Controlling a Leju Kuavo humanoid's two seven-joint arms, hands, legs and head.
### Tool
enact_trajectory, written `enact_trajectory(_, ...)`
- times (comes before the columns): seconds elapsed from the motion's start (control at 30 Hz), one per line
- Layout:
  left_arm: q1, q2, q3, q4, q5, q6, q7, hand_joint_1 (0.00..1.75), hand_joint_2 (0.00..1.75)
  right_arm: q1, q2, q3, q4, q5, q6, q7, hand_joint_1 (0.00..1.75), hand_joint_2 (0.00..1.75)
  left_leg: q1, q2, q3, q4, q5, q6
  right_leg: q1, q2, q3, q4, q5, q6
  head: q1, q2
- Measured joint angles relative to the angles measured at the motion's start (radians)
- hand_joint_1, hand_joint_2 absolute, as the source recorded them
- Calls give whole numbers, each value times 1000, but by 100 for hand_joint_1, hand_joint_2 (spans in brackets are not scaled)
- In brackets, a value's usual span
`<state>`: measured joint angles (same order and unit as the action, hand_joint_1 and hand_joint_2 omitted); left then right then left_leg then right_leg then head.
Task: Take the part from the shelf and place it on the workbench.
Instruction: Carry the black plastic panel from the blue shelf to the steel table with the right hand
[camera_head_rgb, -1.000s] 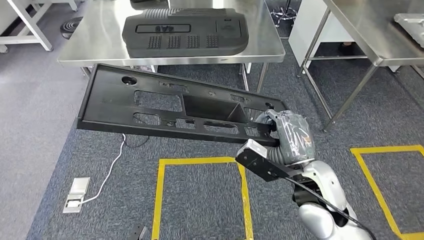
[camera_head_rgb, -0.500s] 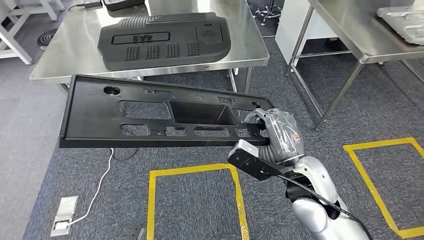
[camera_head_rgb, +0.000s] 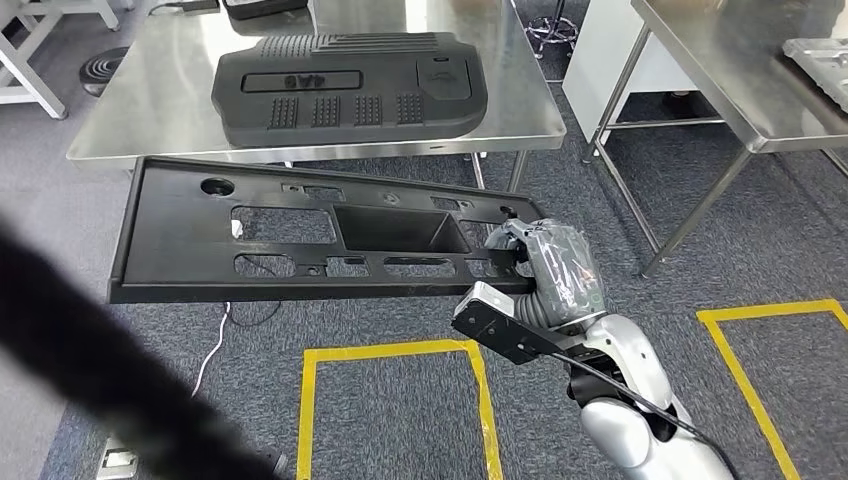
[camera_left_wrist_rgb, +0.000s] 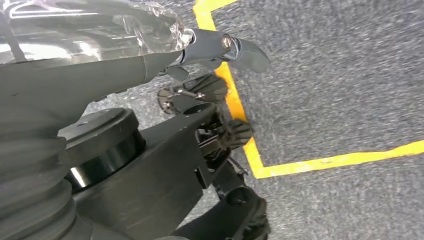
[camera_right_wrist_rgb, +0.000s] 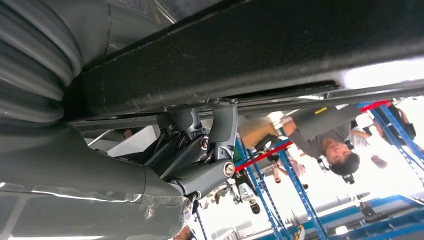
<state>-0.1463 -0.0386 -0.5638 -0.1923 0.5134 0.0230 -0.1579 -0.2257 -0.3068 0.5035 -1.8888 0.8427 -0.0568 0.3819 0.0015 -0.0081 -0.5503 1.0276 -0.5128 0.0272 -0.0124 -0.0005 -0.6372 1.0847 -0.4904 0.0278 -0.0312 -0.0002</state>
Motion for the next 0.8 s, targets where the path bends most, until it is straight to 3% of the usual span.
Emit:
enact_trajectory(0.03,0,0,0,0,0,0,0,0,175,0,0,1,1,0,0,0,175,175,0,0,2,0,-5,-5,3,-1,6,-30,17,-7,-1,0)
enact_trajectory(0.1,-1,0,0,0,0,1,1,0,175,0,0,2,3,1,0,1,175,175,-2,0,3,6,-8,-17,7,-2,7,-42,16,-21,-3,0)
enact_trajectory(0.2,-4,0,0,0,0,1,1,0,175,-1,0,3,4,2,-1,0,175,175,-2,1,-3,48,-34,-33,-2,-3,24,-53,25,-35,-11,0)
enact_trajectory(0.3,-7,0,0,0,0,1,1,0,175,-4,2,3,4,2,-1,0,175,175,7,2,-87,211,-113,-47,-4,-4,31,-55,21,-42,-24,0)
enact_trajectory(0.33,-6,0,0,0,0,1,1,0,175,-4,3,3,5,2,-1,0,175,175,10,2,-116,255,-126,-50,-4,-4,32,-55,19,-43,-25,0)
enact_trajectory(0.37,-5,0,0,0,0,1,1,0,175,-3,3,3,5,2,-1,0,175,175,12,2,-131,268,-121,-54,-5,-3,33,-54,18,-42,-26,0)
enact_trajectory(0.4,-5,0,0,0,0,1,1,0,175,-3,3,3,6,2,-1,0,175,175,15,2,-128,244,-97,-57,-7,-2,35,-54,15,-40,-27,0)
enact_trajectory(0.47,-5,0,0,0,0,1,1,0,175,-3,4,3,7,2,-1,0,175,175,20,2,-83,121,-18,-61,-11,-1,41,-51,9,-33,-28,0)
enact_trajectory(0.53,-6,0,0,0,0,1,1,0,175,-4,4,3,7,2,-1,0,175,175,17,3,-55,28,14,-56,-12,-1,45,-49,4,-21,-32,0)
enact_trajectory(0.63,-4,1,0,0,-1,1,1,0,175,-7,4,4,9,2,-1,1,175,175,10,3,-54,13,20,-33,-11,0,47,-49,-2,-2,-30,0)
enact_trajectory(0.7,-6,1,-1,0,-1,1,1,0,175,-9,4,5,10,3,-1,1,175,175,12,3,-47,9,25,-18,-13,-1,42,-25,-23,8,-23,0)
enact_trajectory(0.8,-10,1,-1,0,-2,0,1,0,175,-10,4,5,13,3,-2,1,175,175,9,4,-44,6,26,-5,-12,-1,-32,135,-106,11,-7,0)
